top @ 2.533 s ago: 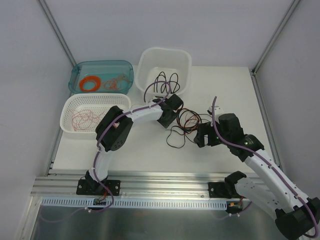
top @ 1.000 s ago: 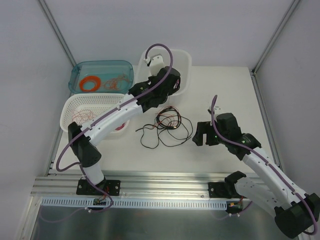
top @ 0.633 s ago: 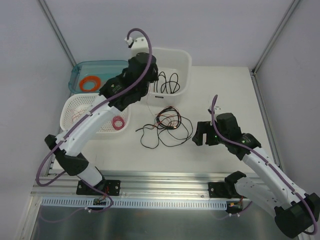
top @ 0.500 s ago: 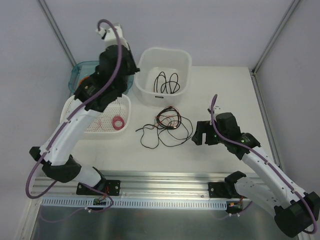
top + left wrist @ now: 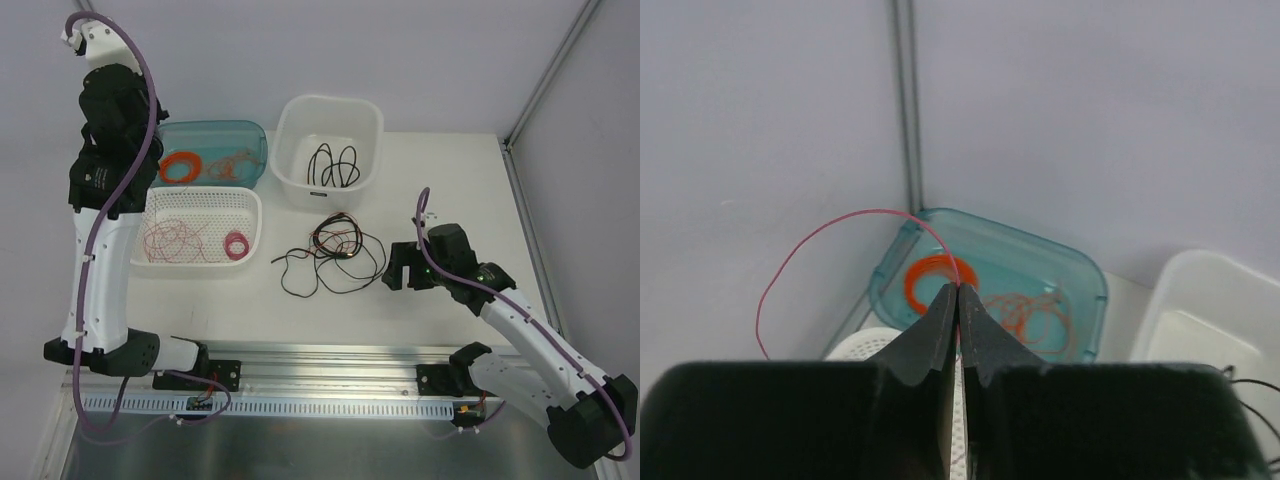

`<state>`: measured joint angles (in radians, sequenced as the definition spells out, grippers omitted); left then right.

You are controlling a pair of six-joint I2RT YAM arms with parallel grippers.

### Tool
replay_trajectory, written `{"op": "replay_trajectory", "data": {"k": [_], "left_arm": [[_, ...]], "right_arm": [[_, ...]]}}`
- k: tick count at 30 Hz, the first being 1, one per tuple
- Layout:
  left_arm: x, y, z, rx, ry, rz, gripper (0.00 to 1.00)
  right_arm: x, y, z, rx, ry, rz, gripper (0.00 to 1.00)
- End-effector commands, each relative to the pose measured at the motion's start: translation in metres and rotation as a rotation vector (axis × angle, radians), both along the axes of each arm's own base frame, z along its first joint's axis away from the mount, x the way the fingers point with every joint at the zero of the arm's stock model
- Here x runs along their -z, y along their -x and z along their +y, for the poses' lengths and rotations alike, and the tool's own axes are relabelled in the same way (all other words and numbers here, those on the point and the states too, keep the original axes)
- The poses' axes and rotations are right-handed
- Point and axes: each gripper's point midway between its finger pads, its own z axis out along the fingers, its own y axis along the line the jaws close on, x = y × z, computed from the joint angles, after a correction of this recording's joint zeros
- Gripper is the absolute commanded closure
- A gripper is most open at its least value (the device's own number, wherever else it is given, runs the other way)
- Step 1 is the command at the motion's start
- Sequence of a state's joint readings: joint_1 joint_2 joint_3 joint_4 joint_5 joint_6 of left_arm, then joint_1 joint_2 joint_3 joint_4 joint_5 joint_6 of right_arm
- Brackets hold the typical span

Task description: Untangle the cables

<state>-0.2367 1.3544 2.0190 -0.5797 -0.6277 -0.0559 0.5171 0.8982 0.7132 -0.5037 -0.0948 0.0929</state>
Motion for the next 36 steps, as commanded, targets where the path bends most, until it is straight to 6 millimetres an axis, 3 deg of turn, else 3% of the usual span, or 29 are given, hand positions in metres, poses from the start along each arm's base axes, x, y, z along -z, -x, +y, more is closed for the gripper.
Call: {"op": "replay_trajectory", "data": {"k": [1, 2, 4, 5, 6, 7, 9, 10, 12, 16, 19, 22, 27, 30, 36], "left_arm": [[0.022, -0.006, 0.024, -0.044, -0.076, 0.086, 1.00], [0.044, -0.010, 0.037, -0.077, -0.068, 0.135, 1.00], [0.064, -0.012, 0.045, -0.089, -0.026, 0.163, 1.00], [0.092, -0.015, 0.056, -0.118, -0.017, 0.222, 1.00], [0.101, -0.017, 0.060, -0.129, 0.009, 0.221, 1.00], [0.130, -0.021, 0.063, -0.139, 0.016, 0.277, 1.00], [0.151, -0.028, 0.077, -0.170, 0.032, 0.274, 1.00], [0.183, -0.031, 0.079, -0.167, 0.039, 0.331, 1.00], [0.212, -0.034, 0.089, -0.198, 0.070, 0.374, 1.00], [0.281, -0.028, 0.104, -0.254, 0.125, 0.508, 1.00], [0.316, -0.018, 0.122, -0.330, 0.174, 0.570, 1.00], [0.339, -0.009, 0.131, -0.362, 0.215, 0.614, 1.00], [0.376, -0.003, 0.115, -0.312, 0.300, 0.728, 0.99], [0.388, -0.001, 0.106, -0.285, 0.349, 0.769, 0.94], [0.401, -0.015, 0.075, -0.089, 0.420, 0.817, 0.96]], "right_arm": [[-0.004, -0.003, 0.008, -0.016, -0.027, -0.014, 0.12], [-0.004, -0.003, 0.008, -0.016, -0.025, -0.012, 0.12], [-0.003, -0.003, 0.009, -0.020, -0.027, -0.008, 0.12], [-0.003, -0.003, 0.010, -0.024, -0.027, -0.007, 0.13], [-0.002, -0.003, 0.010, -0.024, -0.024, -0.005, 0.13], [-0.002, -0.003, 0.010, -0.028, -0.022, -0.006, 0.13], [0.000, -0.002, 0.010, -0.030, -0.016, -0.003, 0.12], [0.001, -0.002, 0.010, -0.030, -0.017, 0.000, 0.13], [0.004, -0.001, 0.010, -0.032, -0.012, 0.007, 0.13], [0.008, 0.001, 0.009, -0.029, -0.011, 0.011, 0.13], [0.010, 0.003, 0.008, -0.030, -0.006, 0.018, 0.13], [0.012, 0.003, 0.007, -0.028, 0.000, 0.021, 0.13], [0.015, 0.000, 0.013, -0.034, -0.010, 0.032, 0.13], [0.012, -0.003, 0.018, -0.045, -0.012, 0.032, 0.13], [0.008, -0.008, 0.026, -0.061, 0.002, 0.029, 0.13]]}}
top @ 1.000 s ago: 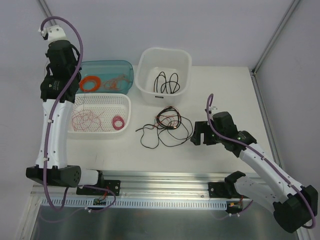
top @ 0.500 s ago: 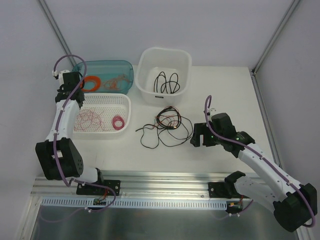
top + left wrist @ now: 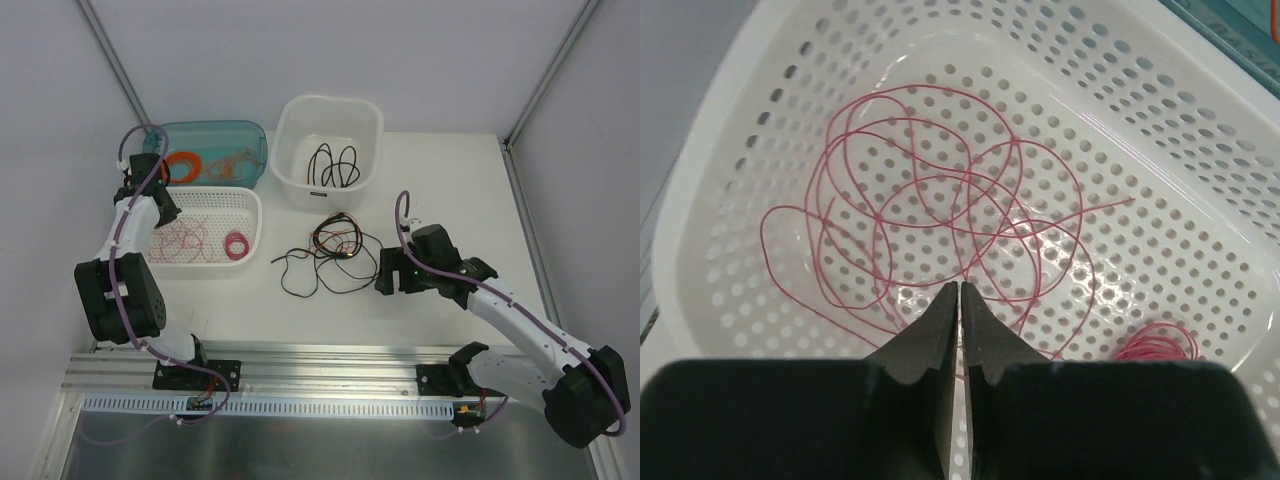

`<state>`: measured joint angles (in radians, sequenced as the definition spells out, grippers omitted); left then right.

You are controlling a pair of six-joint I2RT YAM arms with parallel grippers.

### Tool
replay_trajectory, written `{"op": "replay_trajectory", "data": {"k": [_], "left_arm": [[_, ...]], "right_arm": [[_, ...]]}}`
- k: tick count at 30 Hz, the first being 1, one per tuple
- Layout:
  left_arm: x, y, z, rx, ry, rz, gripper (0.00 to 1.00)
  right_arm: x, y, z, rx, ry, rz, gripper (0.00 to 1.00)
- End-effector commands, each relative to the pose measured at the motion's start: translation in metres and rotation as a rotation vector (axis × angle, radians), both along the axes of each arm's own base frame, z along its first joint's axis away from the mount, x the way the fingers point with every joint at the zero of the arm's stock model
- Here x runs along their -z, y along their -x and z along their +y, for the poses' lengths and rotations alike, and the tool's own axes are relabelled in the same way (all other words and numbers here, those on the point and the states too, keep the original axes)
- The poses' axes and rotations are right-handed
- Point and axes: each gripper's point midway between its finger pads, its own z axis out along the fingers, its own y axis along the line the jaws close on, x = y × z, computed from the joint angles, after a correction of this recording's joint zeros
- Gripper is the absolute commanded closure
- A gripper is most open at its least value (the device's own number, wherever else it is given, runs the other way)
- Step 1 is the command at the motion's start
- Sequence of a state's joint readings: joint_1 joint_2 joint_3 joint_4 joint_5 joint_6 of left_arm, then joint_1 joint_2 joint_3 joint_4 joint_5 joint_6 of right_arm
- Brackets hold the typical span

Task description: Untangle the cables

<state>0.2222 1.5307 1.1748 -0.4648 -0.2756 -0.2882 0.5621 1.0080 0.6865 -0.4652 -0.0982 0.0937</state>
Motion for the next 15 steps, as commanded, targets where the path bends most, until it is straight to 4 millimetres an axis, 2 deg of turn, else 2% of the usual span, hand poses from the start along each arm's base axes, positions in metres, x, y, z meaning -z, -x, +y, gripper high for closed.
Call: {"op": "replay_trajectory", "data": {"k": [1, 4, 6, 8, 9, 10, 11, 13, 14, 15], "left_arm": [[0.010, -0.009, -0.029, 0.111, 0.136, 0.008, 0.96], [0.021, -0.008, -0.033, 0.116, 0.160, 0.038, 0.94], [0.020, -0.005, -0.034, 0.110, 0.167, 0.032, 0.91], [0.008, -0.005, -0.038, 0.113, 0.180, -0.007, 0.82], [0.002, -0.005, -0.040, 0.119, 0.186, -0.025, 0.77], [-0.003, -0.005, -0.045, 0.128, 0.201, -0.043, 0.65], [-0.017, -0.005, -0.051, 0.148, 0.209, -0.085, 0.58], [-0.029, -0.002, -0.061, 0.177, 0.207, -0.115, 0.47], [-0.042, 0.000, -0.067, 0.200, 0.201, -0.153, 0.35], [-0.044, 0.003, -0.073, 0.218, 0.200, -0.157, 0.29]], "right_arm": [[-0.023, -0.013, 0.017, -0.013, -0.050, -0.055, 0.13], [-0.024, -0.013, 0.021, -0.017, -0.045, -0.054, 0.13], [-0.025, -0.012, 0.024, -0.025, -0.043, -0.057, 0.13], [-0.024, -0.013, 0.025, -0.025, -0.034, -0.054, 0.13], [-0.021, -0.013, 0.026, -0.028, -0.027, -0.048, 0.13], [-0.020, -0.015, 0.028, -0.030, -0.021, -0.043, 0.13], [-0.020, -0.016, 0.030, -0.031, -0.019, -0.037, 0.13], [-0.019, -0.023, 0.033, -0.017, -0.003, -0.038, 0.13], [-0.019, -0.025, 0.035, -0.013, 0.003, -0.041, 0.13], [-0.020, -0.029, 0.037, -0.003, 0.005, -0.042, 0.13]]}}
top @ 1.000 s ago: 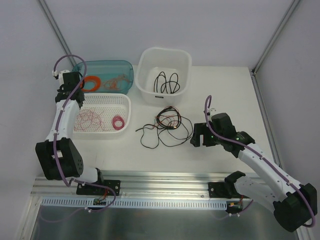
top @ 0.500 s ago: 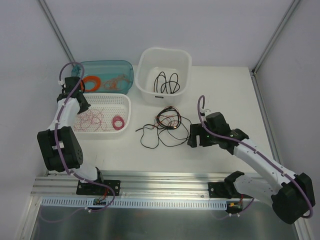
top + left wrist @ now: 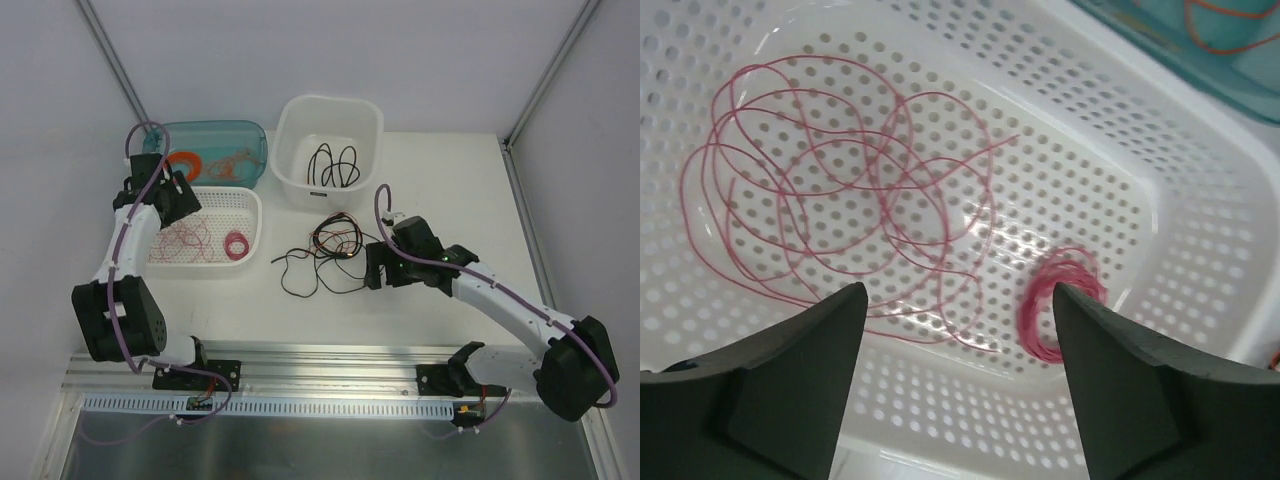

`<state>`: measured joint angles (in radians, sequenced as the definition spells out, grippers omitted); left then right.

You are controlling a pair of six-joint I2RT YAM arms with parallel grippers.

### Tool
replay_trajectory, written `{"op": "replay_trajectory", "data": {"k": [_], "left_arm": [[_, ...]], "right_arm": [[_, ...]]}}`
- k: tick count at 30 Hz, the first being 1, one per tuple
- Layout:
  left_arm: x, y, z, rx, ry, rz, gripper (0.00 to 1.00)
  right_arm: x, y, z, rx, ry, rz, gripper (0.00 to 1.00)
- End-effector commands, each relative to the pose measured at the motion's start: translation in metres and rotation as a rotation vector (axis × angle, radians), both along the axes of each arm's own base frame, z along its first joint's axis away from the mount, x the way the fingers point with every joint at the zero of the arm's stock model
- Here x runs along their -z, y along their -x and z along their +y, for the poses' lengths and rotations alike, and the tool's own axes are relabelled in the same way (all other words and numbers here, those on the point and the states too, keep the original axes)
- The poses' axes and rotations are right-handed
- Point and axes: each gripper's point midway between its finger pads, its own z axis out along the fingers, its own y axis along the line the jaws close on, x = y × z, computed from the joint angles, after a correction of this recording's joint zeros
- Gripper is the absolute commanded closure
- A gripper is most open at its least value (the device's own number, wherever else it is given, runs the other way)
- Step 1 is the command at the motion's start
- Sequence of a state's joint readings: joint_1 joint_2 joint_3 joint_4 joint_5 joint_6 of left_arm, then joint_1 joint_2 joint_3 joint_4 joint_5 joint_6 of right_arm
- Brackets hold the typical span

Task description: Untangle the cables

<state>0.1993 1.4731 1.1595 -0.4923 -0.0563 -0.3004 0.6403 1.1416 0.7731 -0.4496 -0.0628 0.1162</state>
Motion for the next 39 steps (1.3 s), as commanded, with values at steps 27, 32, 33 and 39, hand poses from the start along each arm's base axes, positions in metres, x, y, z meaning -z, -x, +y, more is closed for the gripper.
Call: {"op": "replay_trajectory", "data": {"k": [27, 32, 33, 39], "left_arm": [[-0.020, 0.099, -0.274, 0.926, 0.035, -0.155, 0.09], [-0.012, 0.100, -0.311, 1.020, 0.008, -0.149, 0.14], [-0.010, 0.098, -0.316, 1.027, 0.007, -0.150, 0.14], [0.001, 0.098, -0.351, 1.101, -0.015, -0.147, 0.18]], "right_arm": [[0.069, -0.006, 0.078, -0.046, 0.107, 0.239, 0.77], [0.067, 0.018, 0.043, -0.142, 0.196, 0.235, 0.92], [0.061, 0.019, 0.038, -0.148, 0.197, 0.216, 0.94], [0.050, 0.024, -0.001, -0.136, 0.208, 0.198, 0.95]]}}
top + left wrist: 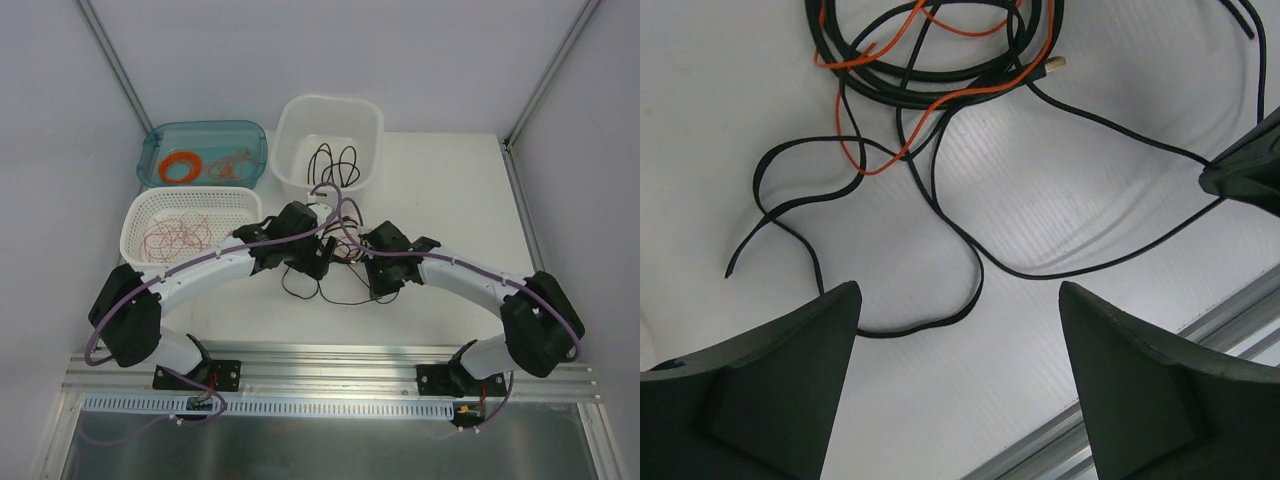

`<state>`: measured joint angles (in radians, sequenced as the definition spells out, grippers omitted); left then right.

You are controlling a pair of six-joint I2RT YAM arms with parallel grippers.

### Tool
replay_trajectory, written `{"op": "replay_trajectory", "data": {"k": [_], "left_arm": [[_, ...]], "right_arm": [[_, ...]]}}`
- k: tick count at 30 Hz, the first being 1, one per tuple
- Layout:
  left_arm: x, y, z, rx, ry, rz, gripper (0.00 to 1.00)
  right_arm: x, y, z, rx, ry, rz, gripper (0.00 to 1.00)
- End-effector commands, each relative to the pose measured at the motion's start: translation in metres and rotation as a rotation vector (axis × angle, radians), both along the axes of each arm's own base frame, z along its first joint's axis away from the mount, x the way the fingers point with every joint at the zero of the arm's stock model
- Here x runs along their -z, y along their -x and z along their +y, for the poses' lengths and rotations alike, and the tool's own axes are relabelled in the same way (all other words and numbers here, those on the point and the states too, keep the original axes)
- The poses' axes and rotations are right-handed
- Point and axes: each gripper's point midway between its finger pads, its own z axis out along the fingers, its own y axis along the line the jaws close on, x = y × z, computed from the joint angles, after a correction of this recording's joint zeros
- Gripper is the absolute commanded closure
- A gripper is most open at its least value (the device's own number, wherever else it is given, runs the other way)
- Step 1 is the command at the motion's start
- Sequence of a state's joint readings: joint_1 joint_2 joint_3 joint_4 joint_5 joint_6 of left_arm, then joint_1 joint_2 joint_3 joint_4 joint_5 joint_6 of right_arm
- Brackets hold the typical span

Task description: Untangle the cables

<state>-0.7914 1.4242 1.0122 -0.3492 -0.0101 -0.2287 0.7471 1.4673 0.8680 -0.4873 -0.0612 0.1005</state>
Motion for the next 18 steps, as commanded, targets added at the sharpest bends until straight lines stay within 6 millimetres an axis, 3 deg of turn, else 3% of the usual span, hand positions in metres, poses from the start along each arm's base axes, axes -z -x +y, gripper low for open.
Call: {"op": "replay_trajectory", "data": {"k": [1, 7, 14, 18], "left_arm": [[-0.017, -0.018, -0.026, 0.026, 0.030, -0.095, 0.20], [-0.005, -0.030, -0.048, 0.051, 0.002, -0.104, 0.25], [0.013, -0.051, -0.064, 0.083, -0.071, -0.127, 0.31], [0.028, -0.053, -0.063, 0.105, -0.116, -0.121, 0.38]], "right_arm": [[-0.009, 0.004, -0.032, 0.008, 0.022, -0.005, 0.95], [-0.011, 0.002, -0.053, 0.073, -0.036, 0.006, 0.83], [-0.021, 0.002, -0.048, 0.111, -0.136, -0.018, 0.69], [-0.037, -0.002, -0.048, 0.132, -0.173, -0.081, 0.55]]}}
